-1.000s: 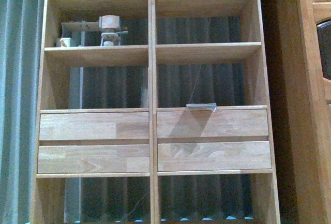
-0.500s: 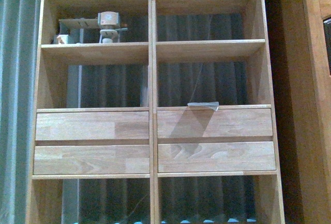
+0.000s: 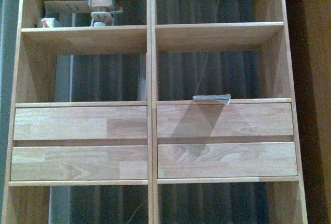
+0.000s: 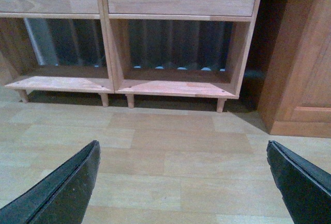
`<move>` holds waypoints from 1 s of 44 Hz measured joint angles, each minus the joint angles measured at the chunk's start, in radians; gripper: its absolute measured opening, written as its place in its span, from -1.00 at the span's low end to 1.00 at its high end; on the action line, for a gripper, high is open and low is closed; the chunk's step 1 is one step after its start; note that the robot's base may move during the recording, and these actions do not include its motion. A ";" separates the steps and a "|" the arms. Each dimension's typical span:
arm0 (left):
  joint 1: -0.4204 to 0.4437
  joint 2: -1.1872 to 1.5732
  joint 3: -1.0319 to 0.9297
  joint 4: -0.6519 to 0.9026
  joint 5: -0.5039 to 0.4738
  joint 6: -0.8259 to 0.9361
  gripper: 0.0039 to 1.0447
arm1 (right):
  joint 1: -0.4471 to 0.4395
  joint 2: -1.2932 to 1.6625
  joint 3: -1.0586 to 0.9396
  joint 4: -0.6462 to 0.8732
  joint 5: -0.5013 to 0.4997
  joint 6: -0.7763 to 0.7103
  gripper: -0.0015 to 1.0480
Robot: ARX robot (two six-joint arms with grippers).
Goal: Organize books on shelf
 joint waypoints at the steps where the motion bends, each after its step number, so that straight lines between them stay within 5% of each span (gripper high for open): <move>1: 0.000 0.000 0.000 0.000 0.000 0.000 0.86 | 0.000 0.000 0.000 0.000 0.000 0.000 0.86; 44: 0.000 0.000 0.000 0.000 0.001 0.000 0.86 | 0.000 0.000 0.000 0.000 0.000 0.000 0.86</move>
